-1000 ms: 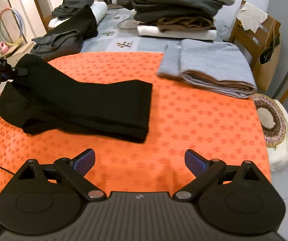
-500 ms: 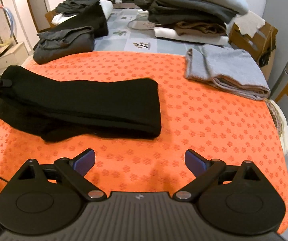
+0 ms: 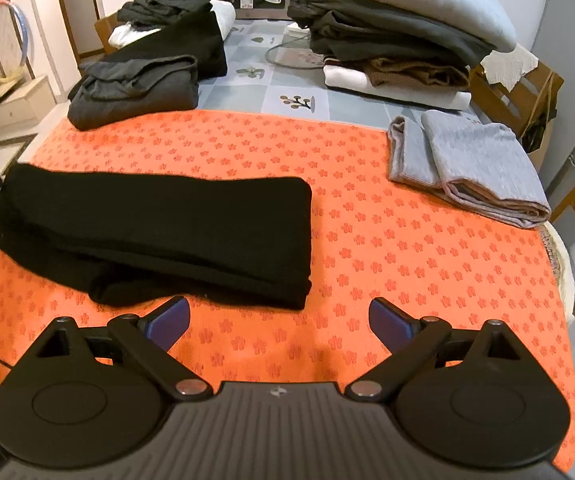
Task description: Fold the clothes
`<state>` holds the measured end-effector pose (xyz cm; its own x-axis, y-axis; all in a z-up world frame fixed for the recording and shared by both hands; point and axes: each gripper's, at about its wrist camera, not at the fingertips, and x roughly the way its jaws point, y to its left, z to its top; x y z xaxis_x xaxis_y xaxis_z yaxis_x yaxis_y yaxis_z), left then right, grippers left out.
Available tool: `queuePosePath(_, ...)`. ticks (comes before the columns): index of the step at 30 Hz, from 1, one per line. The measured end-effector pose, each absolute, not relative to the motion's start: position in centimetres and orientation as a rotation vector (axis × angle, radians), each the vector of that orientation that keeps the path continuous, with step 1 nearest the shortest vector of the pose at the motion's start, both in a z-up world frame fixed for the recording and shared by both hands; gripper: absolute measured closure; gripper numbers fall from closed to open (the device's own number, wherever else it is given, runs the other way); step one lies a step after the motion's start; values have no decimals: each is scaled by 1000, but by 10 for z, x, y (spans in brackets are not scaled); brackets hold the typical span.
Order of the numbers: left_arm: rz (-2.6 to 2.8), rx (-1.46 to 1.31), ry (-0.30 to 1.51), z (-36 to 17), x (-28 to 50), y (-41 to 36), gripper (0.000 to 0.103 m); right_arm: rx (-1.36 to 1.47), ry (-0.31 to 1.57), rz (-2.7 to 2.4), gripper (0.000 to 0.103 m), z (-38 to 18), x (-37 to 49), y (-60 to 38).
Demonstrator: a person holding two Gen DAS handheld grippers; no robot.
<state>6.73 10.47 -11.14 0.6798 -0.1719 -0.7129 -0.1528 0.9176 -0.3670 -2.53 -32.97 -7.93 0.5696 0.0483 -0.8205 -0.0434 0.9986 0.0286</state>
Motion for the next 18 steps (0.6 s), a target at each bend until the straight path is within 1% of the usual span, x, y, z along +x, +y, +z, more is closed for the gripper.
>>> queuePosePath(8,-117,-323,800,-106,65,78,79,228,924,54,5,-91,0,-360)
queuePosePath(11,-193,-269,814,-109,68,55,79,334,904,60,7,-102,10,-375)
queuePosePath(13,-261,-230,822,-109,71,37,79,407,915,67,13,-112,18,-384)
queuePosePath(17,-379,-127,835,-109,76,0,79,514,955,80,22,-135,37,-393)
queuePosePath(18,-413,-102,836,-109,79,-10,78,527,964,85,26,-140,41,-393)
